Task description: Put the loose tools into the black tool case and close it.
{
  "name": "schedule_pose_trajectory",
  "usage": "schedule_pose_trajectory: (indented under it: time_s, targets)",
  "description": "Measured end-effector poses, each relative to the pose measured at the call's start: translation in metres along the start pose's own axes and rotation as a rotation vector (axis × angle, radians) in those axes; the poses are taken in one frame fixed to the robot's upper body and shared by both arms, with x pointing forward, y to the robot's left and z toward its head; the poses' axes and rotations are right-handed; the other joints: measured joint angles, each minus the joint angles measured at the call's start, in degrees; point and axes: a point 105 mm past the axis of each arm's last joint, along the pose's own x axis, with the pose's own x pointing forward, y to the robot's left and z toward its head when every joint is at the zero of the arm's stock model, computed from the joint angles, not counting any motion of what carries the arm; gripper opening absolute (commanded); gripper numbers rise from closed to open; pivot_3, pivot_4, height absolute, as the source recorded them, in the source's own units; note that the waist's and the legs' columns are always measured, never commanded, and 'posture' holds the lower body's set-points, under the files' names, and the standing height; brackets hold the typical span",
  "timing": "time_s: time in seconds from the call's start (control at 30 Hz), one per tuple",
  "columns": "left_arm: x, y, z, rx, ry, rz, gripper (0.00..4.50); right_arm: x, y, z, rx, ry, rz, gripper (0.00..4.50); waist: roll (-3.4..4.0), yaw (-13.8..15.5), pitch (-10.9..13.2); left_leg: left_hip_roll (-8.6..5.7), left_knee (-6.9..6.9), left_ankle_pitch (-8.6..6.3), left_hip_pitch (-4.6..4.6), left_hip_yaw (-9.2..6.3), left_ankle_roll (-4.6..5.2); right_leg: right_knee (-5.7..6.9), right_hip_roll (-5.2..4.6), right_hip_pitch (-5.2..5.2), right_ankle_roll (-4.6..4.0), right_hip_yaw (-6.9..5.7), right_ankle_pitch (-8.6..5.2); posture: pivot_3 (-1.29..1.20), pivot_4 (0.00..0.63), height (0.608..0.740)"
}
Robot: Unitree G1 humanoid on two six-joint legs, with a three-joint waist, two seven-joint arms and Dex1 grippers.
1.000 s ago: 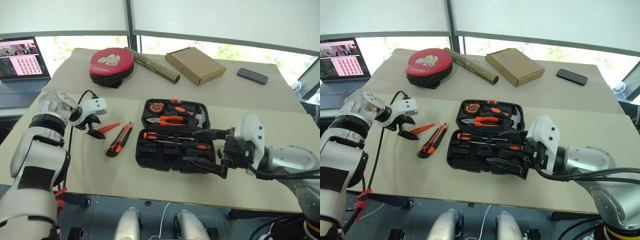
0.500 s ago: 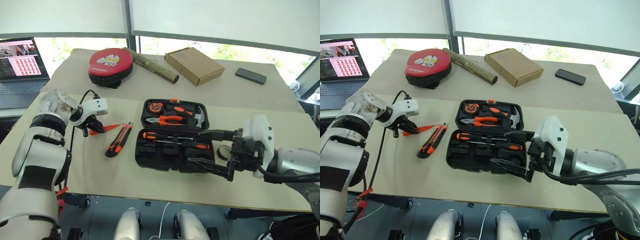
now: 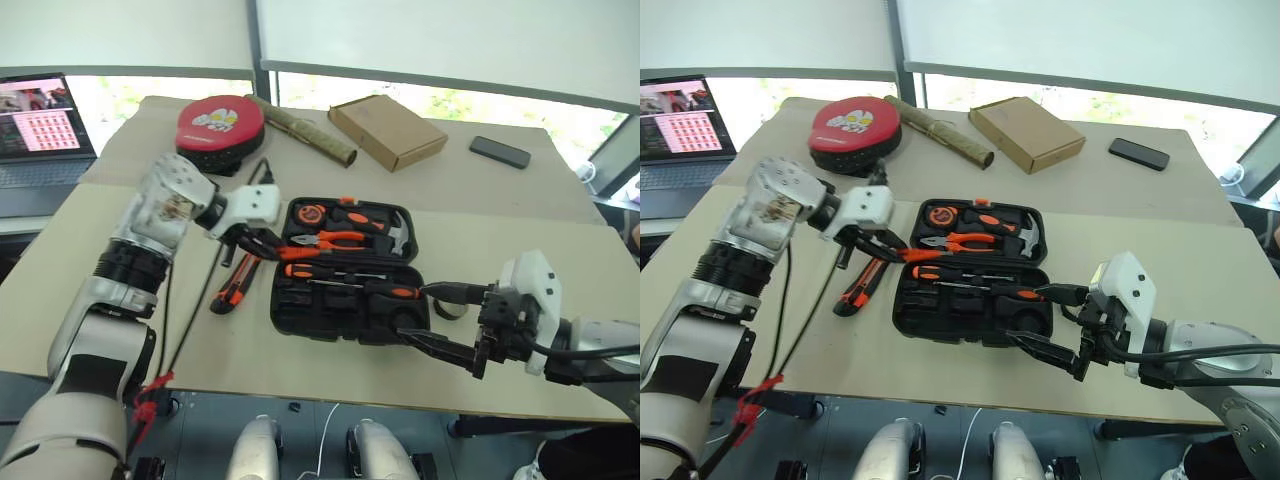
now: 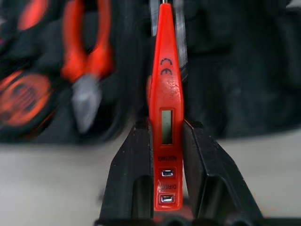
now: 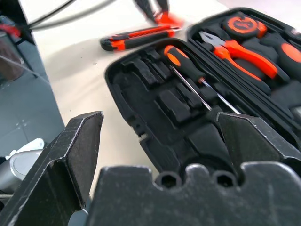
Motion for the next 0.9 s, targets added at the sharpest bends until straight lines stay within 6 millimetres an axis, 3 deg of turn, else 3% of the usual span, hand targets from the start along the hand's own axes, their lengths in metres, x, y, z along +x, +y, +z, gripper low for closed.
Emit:
schedule_pose_trajectory:
  time_s: [0.33, 0.9]
  targets:
    - [0.034, -0.019, 0.014, -0.058, 0.051, -0.069, 0.40, 0.000, 0.010, -0.010, 0.037, -0.017, -0.018, 4.50, 0.04, 0.46, -0.02, -0.07, 0.11, 0.00, -0.03, -0.08, 0.00, -0.01, -0.05, 0.09, 0.03, 0.01, -0.01, 0.00, 0.150, 0.740]
    - [0.056, -0.017, 0.014, -0.040, 0.139, -0.090, 0.40, 0.002, 0.005, -0.008, 0.024, -0.036, -0.087, 4.50, 0.27, 0.62, -0.19, -0.10, 0.12, 0.00, 0.05, -0.12, 0.01, 0.00, -0.03, 0.16, 0.03, 0.03, -0.01, 0.00, 0.150, 0.740]
